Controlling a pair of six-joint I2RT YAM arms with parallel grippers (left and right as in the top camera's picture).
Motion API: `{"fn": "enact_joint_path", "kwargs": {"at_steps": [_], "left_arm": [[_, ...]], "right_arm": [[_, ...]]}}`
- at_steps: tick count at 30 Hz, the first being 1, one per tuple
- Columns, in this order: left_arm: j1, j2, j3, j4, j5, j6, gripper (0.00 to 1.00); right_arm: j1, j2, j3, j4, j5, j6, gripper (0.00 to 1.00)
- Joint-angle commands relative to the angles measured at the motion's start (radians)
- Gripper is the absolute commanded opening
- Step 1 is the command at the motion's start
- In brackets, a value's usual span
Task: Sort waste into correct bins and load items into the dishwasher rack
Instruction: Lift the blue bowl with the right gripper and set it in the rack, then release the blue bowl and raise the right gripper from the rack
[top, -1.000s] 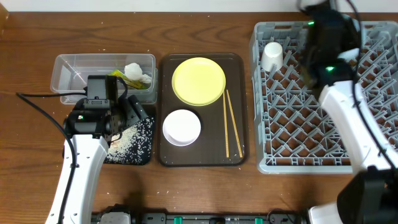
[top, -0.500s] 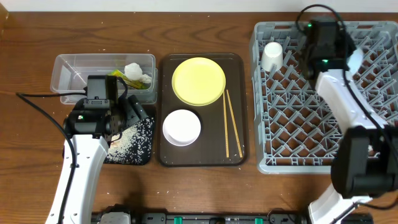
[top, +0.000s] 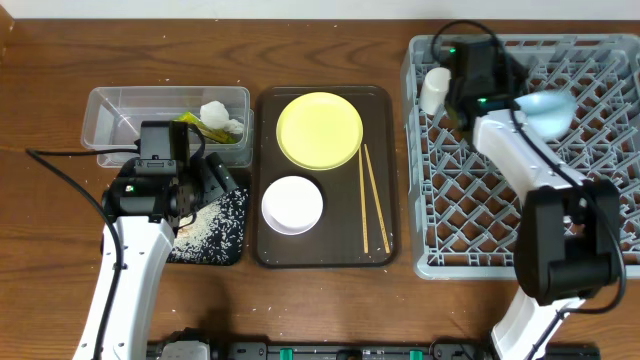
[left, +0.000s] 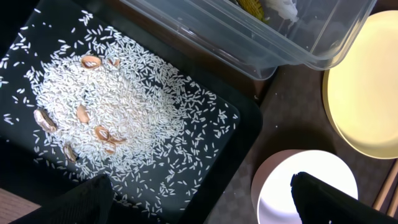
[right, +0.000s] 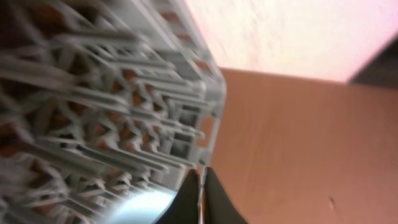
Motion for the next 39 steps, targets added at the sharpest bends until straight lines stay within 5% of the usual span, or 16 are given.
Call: {"fn": "enact_joint_path", "kwargs": {"at_steps": [1, 8, 16, 22, 25, 30, 36, 39], "left_arm": [[0.004, 0.002, 0.01, -0.003, -0.009, 0.001, 0.94], [0.004, 0.002, 0.01, -0.003, -0.008, 0.001, 0.94], [0.004, 0.002, 0.01, -0.003, -0.009, 0.001, 0.94], [0.004, 0.002, 0.01, -0.003, -0.008, 0.001, 0.94], [0.004, 0.002, 0.01, -0.003, -0.009, 0.001, 0.94], [0.004, 0.002, 0.01, -0.003, -0.008, 0.001, 0.94], [0.004, 0.002, 0.01, -0.003, -0.008, 0.001, 0.94], [0.004, 0.002, 0.01, -0.003, -0.009, 0.001, 0.94]], "right_arm": [[0.032, 0.026, -0.011, -0.007, -0.052, -0.001, 0.14], [0.071, 0.026, -0.011, 0.038, -0.06, 0.027, 0.28], [0.068, -0.068, 0.01, 0.095, 0.022, 0.174, 0.31], [-0.029, -0.27, 0.031, -0.155, -0.353, 0.489, 0.52], [-0.141, -0.348, 0.035, -0.25, -0.616, 0.675, 0.51], [-0.407, -0.39, 0.035, -0.375, -1.024, 0.956, 0.34], [-0.584, -0.323, 0.034, -0.503, -1.266, 1.002, 0.2], [-0.605, -0.272, 0.034, -0.533, -1.29, 1.001, 0.24]]}}
